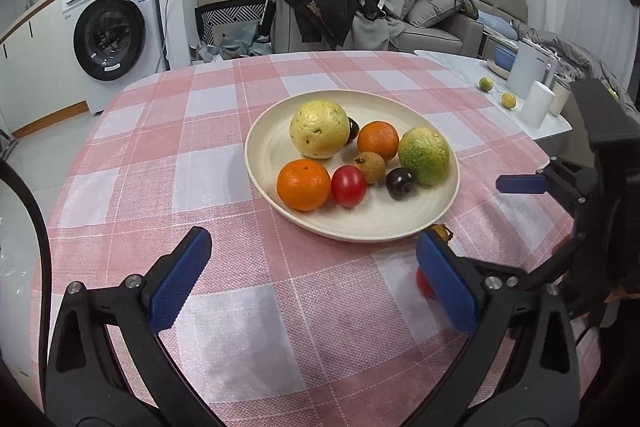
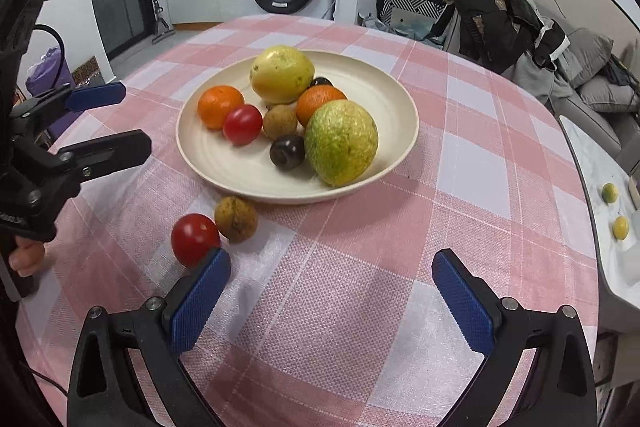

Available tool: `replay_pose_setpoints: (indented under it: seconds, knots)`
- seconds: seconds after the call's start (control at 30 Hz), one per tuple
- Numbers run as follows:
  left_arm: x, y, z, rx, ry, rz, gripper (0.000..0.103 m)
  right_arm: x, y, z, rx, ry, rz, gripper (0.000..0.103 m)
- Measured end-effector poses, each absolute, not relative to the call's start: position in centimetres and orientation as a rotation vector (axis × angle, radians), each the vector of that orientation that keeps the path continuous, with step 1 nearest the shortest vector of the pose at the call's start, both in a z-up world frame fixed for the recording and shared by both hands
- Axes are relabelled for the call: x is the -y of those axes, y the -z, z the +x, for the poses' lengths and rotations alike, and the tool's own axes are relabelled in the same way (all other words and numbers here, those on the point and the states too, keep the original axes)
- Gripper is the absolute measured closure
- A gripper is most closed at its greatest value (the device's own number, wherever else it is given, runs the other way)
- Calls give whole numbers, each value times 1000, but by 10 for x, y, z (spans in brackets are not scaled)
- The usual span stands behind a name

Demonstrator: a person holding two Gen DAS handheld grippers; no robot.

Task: Organize fruits
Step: 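Move both open grippers toward the last fruit on the cloth, then grasp the small brown pear with the right gripper while the left grasps the last tomato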

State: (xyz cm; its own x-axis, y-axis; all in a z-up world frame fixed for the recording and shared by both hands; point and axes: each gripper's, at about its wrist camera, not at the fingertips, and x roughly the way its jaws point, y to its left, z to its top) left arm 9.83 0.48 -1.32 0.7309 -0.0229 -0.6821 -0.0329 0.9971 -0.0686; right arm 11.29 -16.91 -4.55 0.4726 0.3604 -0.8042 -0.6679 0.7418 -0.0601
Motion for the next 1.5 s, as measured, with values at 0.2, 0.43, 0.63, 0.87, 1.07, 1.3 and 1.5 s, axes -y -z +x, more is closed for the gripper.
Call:
replay_pose_setpoints:
  seconds: [0.2,0.43,0.63,0.87,1.07,1.3,1.5]
  knots:
    - [-6,16,100,-776,-13,-76,1,155,56,109,-890,-665,-416,0]
    - [-10,20,102,-810,-10,-54,1,140,59,107,-893,-669,-399,1]
    - [-18,18,102,-805,-19,-56,1,132,58,106,-892,-713,-378,19]
    - [-30,16,103,-814,-31,-94,1,123,56,98,-880,-759,-377,39]
    - [-28,17,102,-818,-21,-86,1,120,53,96,-870,-794,-352,67]
    - [-17,23,104,-854,-5,-50,1,122,50,93,-863,-816,-341,76]
    - [1,35,106,-925,65,2,1,135,32,90,-822,-816,-327,76]
